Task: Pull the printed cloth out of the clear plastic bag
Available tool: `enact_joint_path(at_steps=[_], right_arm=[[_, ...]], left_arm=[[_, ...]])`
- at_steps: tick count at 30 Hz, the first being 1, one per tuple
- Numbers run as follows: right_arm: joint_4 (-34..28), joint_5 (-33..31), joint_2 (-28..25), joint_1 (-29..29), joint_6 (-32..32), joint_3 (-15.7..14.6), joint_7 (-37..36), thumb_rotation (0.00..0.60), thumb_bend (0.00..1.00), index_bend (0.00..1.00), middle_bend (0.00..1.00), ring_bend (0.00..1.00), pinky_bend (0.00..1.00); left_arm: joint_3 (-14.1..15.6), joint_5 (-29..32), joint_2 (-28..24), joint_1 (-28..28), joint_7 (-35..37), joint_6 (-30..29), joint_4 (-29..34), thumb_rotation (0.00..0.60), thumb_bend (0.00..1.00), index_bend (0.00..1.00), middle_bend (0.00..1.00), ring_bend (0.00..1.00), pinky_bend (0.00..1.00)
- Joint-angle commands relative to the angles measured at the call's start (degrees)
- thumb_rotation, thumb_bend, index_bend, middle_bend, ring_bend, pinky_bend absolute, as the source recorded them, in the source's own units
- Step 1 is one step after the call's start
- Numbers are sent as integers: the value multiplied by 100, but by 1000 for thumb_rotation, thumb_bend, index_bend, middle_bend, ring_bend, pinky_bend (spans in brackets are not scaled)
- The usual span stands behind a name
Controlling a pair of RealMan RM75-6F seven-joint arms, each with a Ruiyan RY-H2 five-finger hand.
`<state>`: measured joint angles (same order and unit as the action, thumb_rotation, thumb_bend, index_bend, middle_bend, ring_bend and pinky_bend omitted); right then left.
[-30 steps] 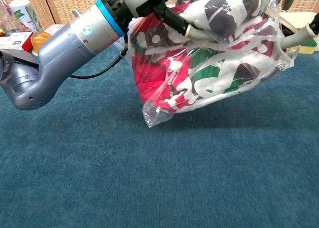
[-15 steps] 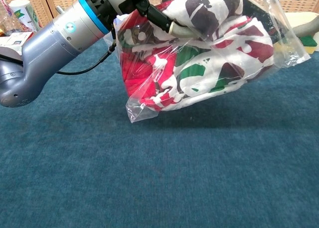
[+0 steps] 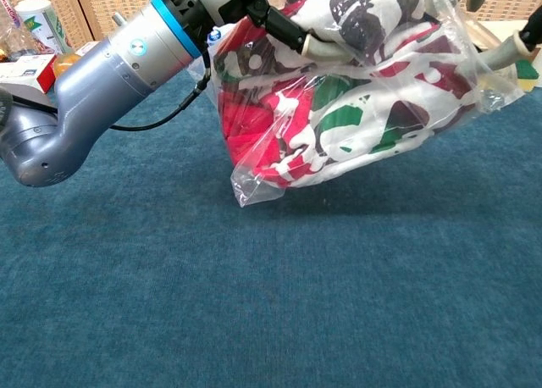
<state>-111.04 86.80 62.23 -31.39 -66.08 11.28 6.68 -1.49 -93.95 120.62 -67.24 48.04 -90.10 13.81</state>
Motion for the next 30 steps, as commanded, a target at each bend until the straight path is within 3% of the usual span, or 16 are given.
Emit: enact_joint_path(at_steps=[1, 18, 30], right_arm=[[-89, -118, 16, -23, 69, -23, 142, 600, 0, 468, 362, 388, 393], [-265, -588, 32, -169, 353, -63, 634, 600, 8, 466, 361, 388, 396], [-308, -847, 46, -360, 600, -63, 876, 600, 306, 492, 361, 390, 404]], left_arm=[[-76, 72, 49, -44, 3, 50, -11, 600, 301, 931, 674, 661, 694], [-192, 171, 163, -115, 74, 6, -20, 600, 301, 932, 674, 656, 689], [-224, 204, 192, -100, 120, -15, -9, 600, 302, 932, 674, 650, 686]])
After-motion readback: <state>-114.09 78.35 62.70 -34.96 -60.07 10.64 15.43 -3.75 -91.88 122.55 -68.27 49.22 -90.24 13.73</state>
